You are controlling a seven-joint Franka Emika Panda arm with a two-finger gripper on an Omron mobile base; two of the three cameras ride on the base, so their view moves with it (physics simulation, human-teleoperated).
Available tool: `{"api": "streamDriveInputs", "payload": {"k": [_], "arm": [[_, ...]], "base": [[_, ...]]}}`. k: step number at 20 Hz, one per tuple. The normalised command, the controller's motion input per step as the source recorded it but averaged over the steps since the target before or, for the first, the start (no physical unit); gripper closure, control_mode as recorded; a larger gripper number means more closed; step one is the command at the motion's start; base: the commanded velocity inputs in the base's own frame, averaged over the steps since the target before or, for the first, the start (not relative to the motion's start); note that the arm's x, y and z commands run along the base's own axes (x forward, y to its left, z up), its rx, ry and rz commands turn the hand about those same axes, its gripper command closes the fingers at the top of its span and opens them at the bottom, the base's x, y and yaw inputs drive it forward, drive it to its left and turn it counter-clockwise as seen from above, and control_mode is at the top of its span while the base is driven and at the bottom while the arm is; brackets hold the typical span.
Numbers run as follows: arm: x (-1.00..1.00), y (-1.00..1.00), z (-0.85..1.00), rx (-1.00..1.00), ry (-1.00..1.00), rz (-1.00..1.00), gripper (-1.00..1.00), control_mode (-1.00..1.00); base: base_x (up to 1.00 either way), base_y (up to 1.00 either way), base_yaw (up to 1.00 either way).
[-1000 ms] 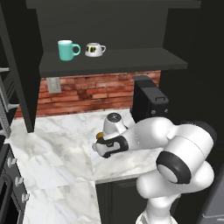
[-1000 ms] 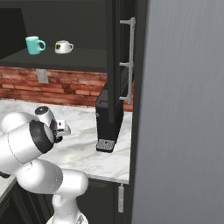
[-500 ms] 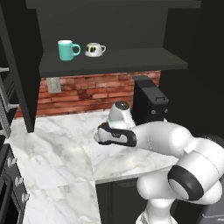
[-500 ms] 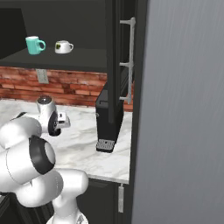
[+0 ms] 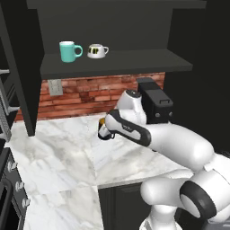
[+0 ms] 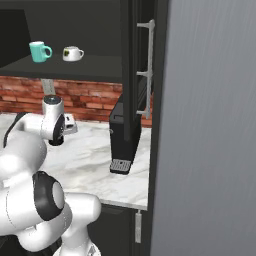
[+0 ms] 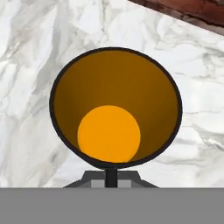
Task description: Pick the mug on the counter and place it in the cabinet with the handle facing the right, like the mugs already inside.
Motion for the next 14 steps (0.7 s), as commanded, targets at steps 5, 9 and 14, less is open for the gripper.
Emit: {"api": "streamDriveInputs", "payload": {"k": [5, 9, 14], "arm": [[-0.03, 0.16, 0.42, -0.02, -0.02, 0.25, 1.00, -1.00], [-0.05, 0.26, 0.13, 0.01, -0.03, 0.30, 1.00, -1.00], [-0.31, 0.20, -0.07, 0.06, -0.15, 0.22, 1.00, -1.00]], "base": [[0.00, 0.00, 0.00], [0.00, 0.00, 0.00], [0.00, 0.00, 0.00]]}}
